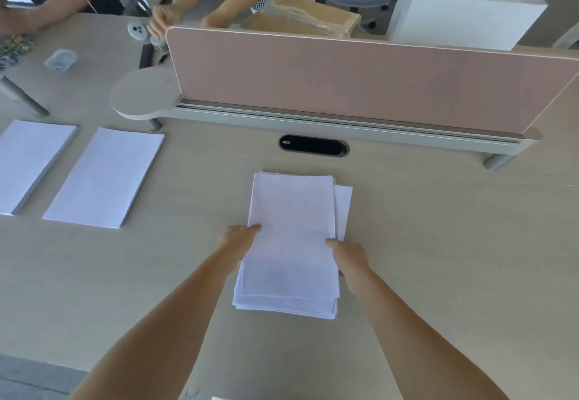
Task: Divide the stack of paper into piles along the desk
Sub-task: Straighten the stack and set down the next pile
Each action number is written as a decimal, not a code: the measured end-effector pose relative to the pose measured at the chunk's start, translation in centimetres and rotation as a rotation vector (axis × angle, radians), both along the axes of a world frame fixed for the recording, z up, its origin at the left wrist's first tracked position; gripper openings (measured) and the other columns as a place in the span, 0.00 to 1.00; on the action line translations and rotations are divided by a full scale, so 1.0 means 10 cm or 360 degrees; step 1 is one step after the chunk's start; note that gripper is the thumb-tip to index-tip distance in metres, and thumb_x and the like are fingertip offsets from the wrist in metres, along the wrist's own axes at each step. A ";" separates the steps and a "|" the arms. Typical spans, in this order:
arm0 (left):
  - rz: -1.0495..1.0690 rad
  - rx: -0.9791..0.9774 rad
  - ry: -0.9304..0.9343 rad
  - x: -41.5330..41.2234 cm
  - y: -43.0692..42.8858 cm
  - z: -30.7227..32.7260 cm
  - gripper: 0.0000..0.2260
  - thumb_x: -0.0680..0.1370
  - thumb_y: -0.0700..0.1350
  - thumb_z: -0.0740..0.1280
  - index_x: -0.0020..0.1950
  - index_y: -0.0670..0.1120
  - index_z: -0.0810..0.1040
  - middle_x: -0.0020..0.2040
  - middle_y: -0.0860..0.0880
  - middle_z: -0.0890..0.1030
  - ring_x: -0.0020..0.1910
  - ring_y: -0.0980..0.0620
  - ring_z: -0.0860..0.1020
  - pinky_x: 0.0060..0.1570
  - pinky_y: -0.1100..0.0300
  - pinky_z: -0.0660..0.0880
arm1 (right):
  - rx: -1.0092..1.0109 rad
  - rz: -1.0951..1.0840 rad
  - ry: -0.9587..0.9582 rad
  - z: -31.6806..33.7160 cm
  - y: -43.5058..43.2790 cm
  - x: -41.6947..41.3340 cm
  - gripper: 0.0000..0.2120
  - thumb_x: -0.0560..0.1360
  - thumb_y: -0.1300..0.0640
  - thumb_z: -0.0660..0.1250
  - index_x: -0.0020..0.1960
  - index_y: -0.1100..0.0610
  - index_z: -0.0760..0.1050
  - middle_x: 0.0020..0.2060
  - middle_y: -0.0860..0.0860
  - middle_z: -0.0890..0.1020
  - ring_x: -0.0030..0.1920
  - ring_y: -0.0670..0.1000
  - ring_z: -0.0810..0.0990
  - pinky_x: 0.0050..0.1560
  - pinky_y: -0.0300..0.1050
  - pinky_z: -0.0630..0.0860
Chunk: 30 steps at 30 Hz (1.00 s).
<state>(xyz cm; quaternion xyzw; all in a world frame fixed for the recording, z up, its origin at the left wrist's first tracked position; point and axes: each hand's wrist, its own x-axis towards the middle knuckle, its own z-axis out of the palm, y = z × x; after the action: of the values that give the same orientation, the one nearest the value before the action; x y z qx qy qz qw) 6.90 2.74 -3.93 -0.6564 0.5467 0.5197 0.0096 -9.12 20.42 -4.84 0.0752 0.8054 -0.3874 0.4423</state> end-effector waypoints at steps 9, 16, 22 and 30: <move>-0.0039 0.0139 0.0181 0.72 0.29 -0.08 0.09 0.72 0.54 0.71 0.40 0.48 0.80 0.42 0.45 0.81 0.46 0.43 0.83 0.52 0.46 0.82 | 0.0122 -0.0063 0.0177 0.07 0.36 0.82 0.14 0.73 0.49 0.69 0.46 0.60 0.75 0.33 0.51 0.75 0.33 0.51 0.73 0.37 0.44 0.68; -0.0195 0.0232 0.0256 0.87 0.72 -0.15 0.12 0.73 0.54 0.71 0.38 0.47 0.77 0.38 0.46 0.77 0.42 0.45 0.80 0.53 0.47 0.81 | 0.0202 -0.0191 0.0214 0.14 0.86 1.05 0.19 0.74 0.47 0.70 0.53 0.63 0.75 0.36 0.53 0.73 0.36 0.54 0.73 0.38 0.44 0.67; -0.0236 0.0290 0.0360 0.57 1.14 -0.16 0.14 0.67 0.55 0.70 0.43 0.45 0.82 0.37 0.47 0.76 0.39 0.45 0.79 0.52 0.45 0.82 | 0.0234 -0.0220 0.0290 0.21 1.25 0.80 0.20 0.75 0.46 0.68 0.53 0.63 0.75 0.37 0.53 0.75 0.40 0.55 0.75 0.43 0.45 0.69; -0.0257 0.0211 0.0322 -0.46 1.68 -0.13 0.10 0.73 0.54 0.69 0.41 0.48 0.78 0.35 0.48 0.72 0.36 0.46 0.74 0.53 0.49 0.79 | 0.0250 -0.0222 0.0310 0.26 1.72 -0.21 0.21 0.77 0.47 0.66 0.57 0.65 0.74 0.43 0.55 0.76 0.45 0.56 0.75 0.47 0.47 0.71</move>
<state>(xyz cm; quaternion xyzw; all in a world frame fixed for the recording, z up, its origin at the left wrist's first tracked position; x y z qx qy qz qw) 2.27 19.59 -5.19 -0.5524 0.5605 0.6157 0.0396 -11.21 37.62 -2.28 0.1272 0.8652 -0.3585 0.3268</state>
